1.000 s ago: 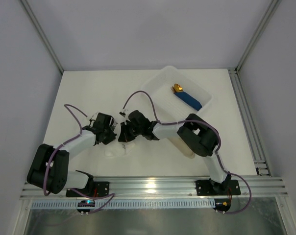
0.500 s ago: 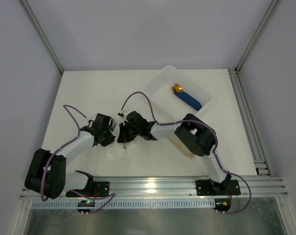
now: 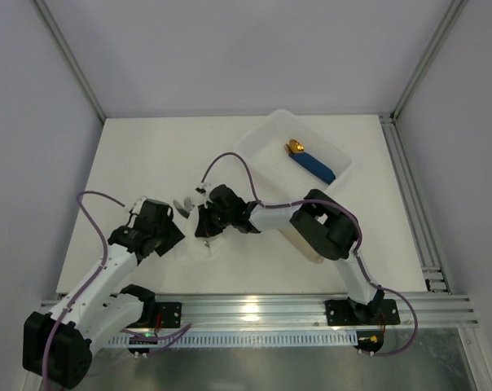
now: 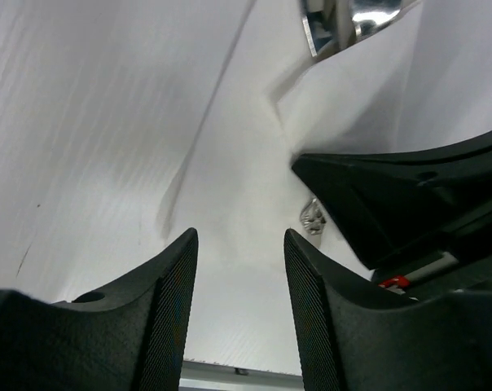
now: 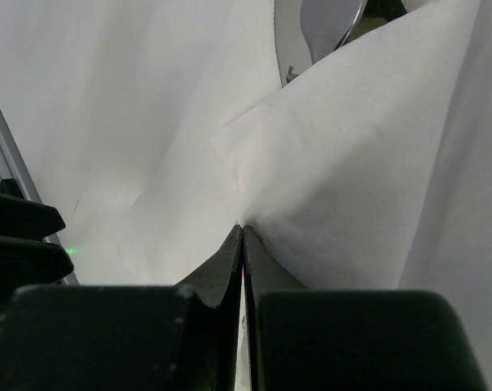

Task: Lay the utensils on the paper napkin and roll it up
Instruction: Roll the napkin at the center of the board.

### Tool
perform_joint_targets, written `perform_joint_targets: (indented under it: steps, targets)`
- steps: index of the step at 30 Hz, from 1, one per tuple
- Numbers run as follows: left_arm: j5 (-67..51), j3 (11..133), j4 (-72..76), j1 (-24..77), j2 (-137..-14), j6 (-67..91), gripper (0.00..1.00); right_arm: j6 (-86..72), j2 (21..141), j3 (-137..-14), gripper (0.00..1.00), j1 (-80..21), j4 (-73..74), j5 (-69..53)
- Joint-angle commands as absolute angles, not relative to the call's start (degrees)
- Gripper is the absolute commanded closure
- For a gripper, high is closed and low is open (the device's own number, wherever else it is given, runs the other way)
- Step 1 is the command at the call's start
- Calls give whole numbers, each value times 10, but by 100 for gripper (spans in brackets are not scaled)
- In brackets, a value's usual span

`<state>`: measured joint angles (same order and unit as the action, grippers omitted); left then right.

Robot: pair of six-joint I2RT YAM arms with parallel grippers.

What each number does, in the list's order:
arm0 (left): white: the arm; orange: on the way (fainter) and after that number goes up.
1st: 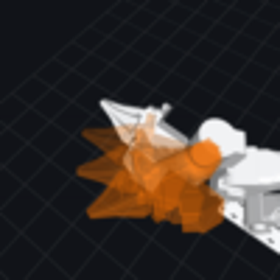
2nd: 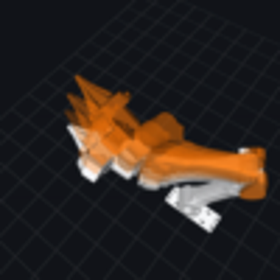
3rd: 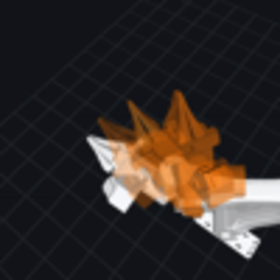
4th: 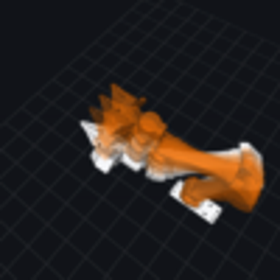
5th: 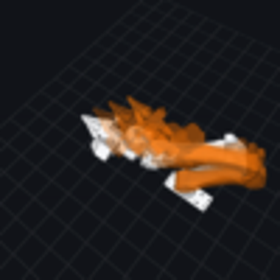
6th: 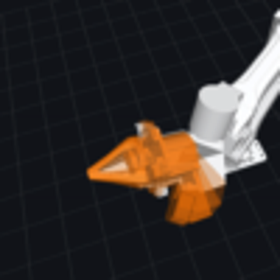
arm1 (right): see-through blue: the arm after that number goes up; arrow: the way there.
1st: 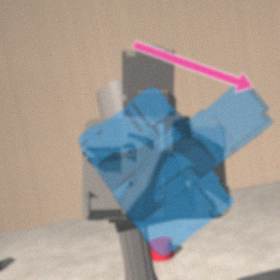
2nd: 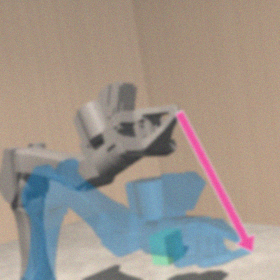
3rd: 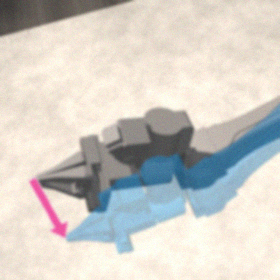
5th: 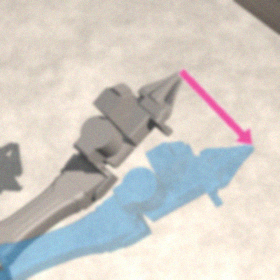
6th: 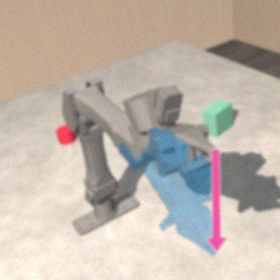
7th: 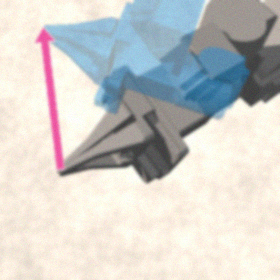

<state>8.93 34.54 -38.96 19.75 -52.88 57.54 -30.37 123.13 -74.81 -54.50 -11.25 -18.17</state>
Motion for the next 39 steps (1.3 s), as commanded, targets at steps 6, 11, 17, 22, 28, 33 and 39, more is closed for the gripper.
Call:
perform_joint_targets:
  steps: [6, 11, 17, 22, 28, 33, 39]
  targets:
    - [48, 266, -393, 195, -496, 632, 50, -305, 1247, -752, 96, -545, -98, -161]
    - [54, 247, -361, 195, -531, 637, 49, -301, 1244, -754, 96, -544, -96, -161]
    - [53, 224, -318, 195, -562, 644, 50, -301, 1246, -757, 96, -544, -97, -164]
    - [52, 212, -295, 195, -569, 647, 59, -301, 1247, -755, 96, -544, -97, -163]
    - [47, 214, -292, 195, -555, 643, 83, -302, 1250, -759, 96, -544, -95, -163]
    - [46, 234, -305, 195, -540, 632, 92, -301, 1253, -761, 96, -544, -93, -163]
    - [46, 285, -313, 195, -556, 602, 96, -301, 1256, -765, 96, -544, -89, -166]
